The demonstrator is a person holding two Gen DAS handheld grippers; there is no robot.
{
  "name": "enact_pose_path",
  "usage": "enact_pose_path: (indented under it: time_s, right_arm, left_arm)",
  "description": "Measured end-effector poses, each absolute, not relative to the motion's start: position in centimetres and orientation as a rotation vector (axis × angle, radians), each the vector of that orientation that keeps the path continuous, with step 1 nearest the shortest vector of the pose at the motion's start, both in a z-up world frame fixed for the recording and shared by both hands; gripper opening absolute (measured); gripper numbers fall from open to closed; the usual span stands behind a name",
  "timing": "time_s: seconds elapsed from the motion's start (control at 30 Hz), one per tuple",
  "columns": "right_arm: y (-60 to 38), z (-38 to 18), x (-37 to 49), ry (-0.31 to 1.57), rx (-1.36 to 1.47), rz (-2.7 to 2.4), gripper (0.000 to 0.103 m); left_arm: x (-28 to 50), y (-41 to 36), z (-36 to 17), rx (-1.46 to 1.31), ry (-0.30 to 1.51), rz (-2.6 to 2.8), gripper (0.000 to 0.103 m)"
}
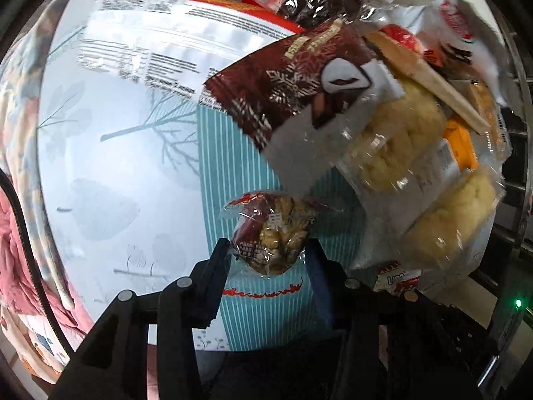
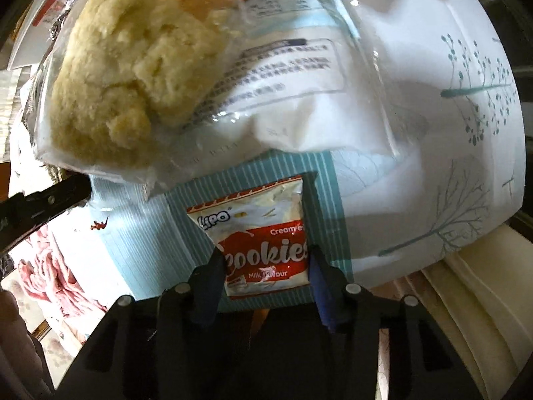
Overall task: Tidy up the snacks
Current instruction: 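Grasp the small clear nut-snack bag with the left tool while the right tool grasps the red Cookies packet, then carry both snacks over the white tray and open both tools to drop them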
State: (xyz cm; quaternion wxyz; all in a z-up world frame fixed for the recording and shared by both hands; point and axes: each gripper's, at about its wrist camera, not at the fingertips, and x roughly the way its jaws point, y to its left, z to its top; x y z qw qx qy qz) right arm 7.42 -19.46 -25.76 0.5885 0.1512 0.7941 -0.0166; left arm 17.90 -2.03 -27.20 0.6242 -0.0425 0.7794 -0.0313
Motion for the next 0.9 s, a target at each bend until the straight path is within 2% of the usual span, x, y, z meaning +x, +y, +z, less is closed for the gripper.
enact_pose_path:
  time_s: [0.53,0.7,0.9]
  right_arm:
    - [-25.2,-17.0,8.1,1.681,0.466,0.118,0.048]
    - [-27.9,-12.5,10.0,1.568,0.486,0.154,0.048]
    - [-26.8,-7.8,12.2,1.421,0.499,0.161,0.048]
  left_arm:
    - [12.8,-0.1,-17.8,-0.212,1.631,-0.013,0.045]
    - [14.1,0.0,-14.3,-0.203,1.580,-0.018,0.045]
    - [16.8,-2.0,-8.3,-0.188,1.492,-0.045,0.045]
